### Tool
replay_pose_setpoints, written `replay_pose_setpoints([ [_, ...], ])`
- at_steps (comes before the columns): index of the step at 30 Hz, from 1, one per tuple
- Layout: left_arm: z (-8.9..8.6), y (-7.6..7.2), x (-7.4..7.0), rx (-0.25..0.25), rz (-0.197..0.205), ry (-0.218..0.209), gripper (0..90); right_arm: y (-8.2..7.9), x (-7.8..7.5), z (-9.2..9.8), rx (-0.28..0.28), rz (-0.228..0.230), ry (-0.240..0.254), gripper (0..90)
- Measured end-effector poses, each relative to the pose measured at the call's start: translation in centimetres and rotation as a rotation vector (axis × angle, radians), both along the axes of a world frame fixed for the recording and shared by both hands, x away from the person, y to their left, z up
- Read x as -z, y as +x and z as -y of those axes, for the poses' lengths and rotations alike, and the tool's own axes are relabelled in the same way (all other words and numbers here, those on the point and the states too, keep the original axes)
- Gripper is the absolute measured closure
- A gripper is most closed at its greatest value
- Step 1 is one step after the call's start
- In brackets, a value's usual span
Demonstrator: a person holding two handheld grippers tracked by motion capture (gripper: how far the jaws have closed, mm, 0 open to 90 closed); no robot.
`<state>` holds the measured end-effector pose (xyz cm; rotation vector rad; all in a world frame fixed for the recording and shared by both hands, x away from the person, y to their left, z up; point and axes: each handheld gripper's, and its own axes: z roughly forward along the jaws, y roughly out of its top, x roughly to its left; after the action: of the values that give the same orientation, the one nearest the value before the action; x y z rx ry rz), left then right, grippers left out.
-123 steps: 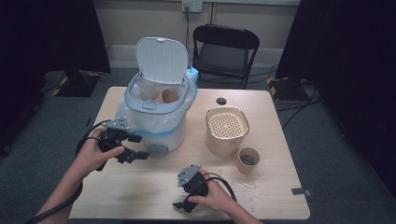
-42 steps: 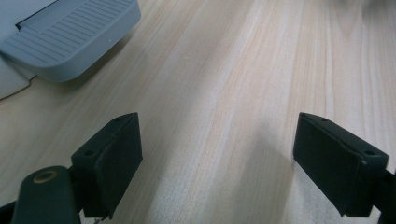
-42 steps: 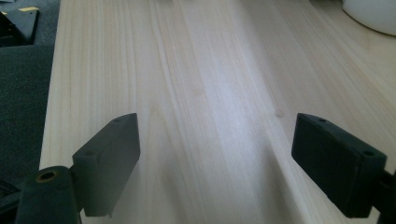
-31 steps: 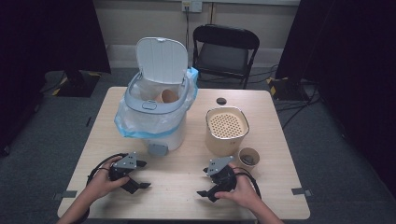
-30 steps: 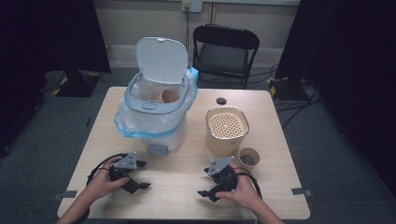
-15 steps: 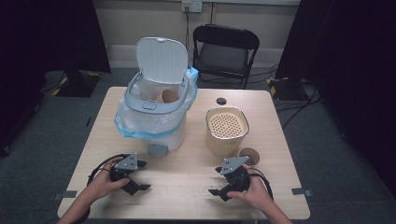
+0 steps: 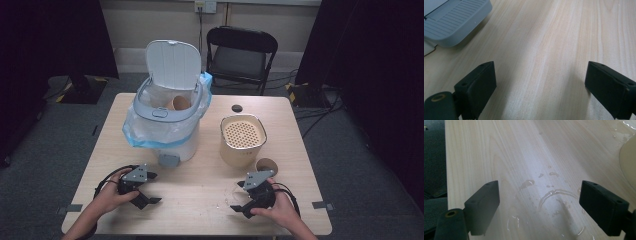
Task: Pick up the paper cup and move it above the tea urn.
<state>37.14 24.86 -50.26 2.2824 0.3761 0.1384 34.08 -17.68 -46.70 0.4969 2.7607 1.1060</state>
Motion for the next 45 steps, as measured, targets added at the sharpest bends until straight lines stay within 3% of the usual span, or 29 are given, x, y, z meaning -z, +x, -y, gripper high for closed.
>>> replay_pose_setpoints([
  [45, 0.0, 0.0, 0.0, -0.001, 0.001, -0.001, 9.3, -2.4, 0.2, 5.9, 0.066, -0.043, 0.002, 18.8],
])
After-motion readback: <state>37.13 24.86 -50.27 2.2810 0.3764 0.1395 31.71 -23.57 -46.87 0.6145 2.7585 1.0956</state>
